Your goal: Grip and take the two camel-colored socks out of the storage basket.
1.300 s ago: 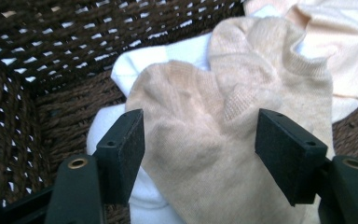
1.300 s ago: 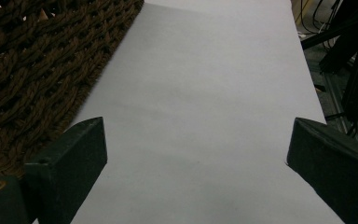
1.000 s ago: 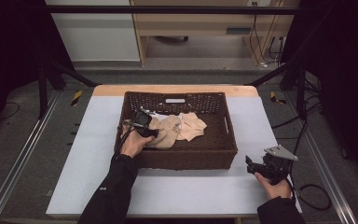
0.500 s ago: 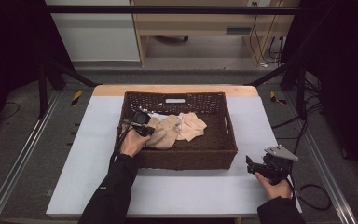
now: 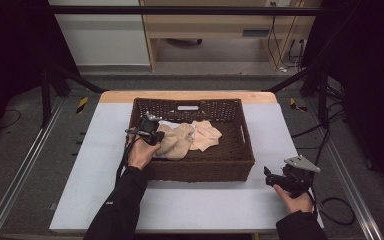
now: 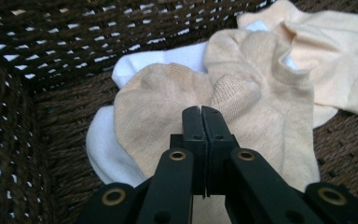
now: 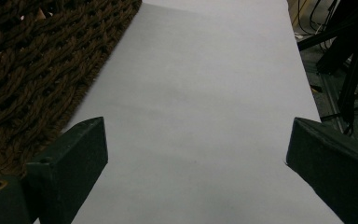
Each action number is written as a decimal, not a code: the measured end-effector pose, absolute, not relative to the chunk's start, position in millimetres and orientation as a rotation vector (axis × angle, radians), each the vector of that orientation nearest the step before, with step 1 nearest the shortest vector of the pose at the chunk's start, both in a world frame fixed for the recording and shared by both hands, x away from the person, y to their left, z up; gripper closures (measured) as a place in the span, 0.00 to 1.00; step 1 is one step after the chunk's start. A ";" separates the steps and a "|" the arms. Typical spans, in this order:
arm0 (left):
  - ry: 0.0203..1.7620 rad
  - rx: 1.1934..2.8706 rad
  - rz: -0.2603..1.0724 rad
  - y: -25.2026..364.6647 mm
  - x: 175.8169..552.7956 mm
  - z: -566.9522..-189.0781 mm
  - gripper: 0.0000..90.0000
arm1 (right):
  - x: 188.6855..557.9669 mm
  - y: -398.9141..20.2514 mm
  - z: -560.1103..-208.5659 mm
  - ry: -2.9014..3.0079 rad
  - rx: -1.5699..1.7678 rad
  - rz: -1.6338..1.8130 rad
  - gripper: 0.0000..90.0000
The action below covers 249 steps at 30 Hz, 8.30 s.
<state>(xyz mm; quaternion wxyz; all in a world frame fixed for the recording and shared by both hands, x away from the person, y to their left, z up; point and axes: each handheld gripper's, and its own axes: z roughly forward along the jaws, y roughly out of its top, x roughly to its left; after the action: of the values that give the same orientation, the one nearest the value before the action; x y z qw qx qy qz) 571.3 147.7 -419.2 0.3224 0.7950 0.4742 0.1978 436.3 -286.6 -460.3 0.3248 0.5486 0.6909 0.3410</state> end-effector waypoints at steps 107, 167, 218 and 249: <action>0.924 1.750 0.547 156.0 537.9 -344.1 0.94 | 437.3 -291.1 -459.7 1.803 1.459 0.887 0.06; 0.733 2.070 0.303 147.4 384.2 -451.6 0.94 | 433.8 -292.4 -462.9 1.824 1.465 0.857 0.07; 0.763 1.776 0.531 147.7 449.8 -332.5 0.60 | 434.1 -295.2 -462.6 1.805 1.483 0.871 0.06; 1.018 1.834 0.627 126.1 580.9 -379.3 0.57 | 436.4 -295.4 -463.0 1.805 1.489 0.880 0.07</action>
<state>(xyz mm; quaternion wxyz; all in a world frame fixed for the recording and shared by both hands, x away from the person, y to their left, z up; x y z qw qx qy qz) 580.9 126.1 -379.3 0.4582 0.7445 0.4134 0.2547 436.4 -295.4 -463.0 0.3155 0.5652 0.6851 0.3342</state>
